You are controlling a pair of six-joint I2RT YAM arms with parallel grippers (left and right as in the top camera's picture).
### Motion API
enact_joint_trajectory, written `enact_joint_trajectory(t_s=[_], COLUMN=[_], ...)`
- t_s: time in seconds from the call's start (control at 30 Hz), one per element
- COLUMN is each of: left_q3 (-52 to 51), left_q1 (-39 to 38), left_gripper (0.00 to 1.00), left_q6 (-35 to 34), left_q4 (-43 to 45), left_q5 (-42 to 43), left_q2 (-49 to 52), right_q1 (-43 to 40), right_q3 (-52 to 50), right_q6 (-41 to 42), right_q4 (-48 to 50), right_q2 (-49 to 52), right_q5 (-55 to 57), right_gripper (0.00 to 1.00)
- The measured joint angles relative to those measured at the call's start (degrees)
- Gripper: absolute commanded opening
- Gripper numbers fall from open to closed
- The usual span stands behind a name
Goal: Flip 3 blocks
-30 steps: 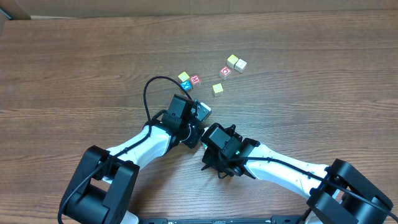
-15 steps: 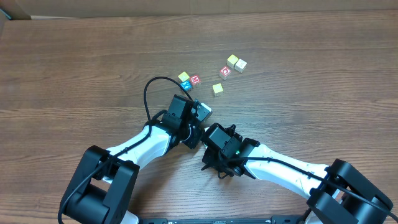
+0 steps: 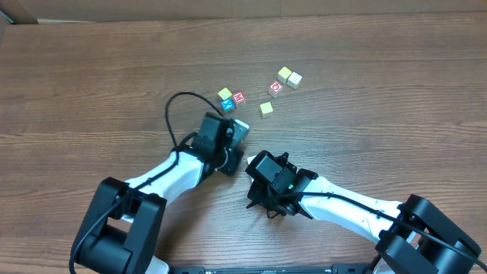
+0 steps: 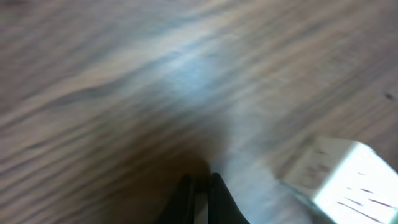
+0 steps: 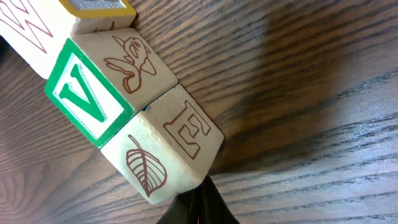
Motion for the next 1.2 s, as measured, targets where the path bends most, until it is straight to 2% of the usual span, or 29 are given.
enact_joint_trajectory(t_s=[0.13,0.5,1.2], left_q3=[-0.1,-0.1,-0.1], left_q1=[2.6,3.0,3.0], left_gripper=[0.04,0.04,0.04], left_q6=[0.1,4.9,6.2], left_q4=[1.6,3.5,6.4], left_q5=[3.5,15.0,17.0], left_q2=[0.1,0.1,0.1], right_q1=[0.0,0.0,0.0], right_q3=[0.0,0.0,0.0], right_q6=[-0.5,-2.1,-2.6], right_q4=[-0.1,-0.2,-0.2], right_q2=[0.0,0.0,0.0], right_q5=[0.1,0.2,0.1], right_gripper=[0.04,0.04,0.04])
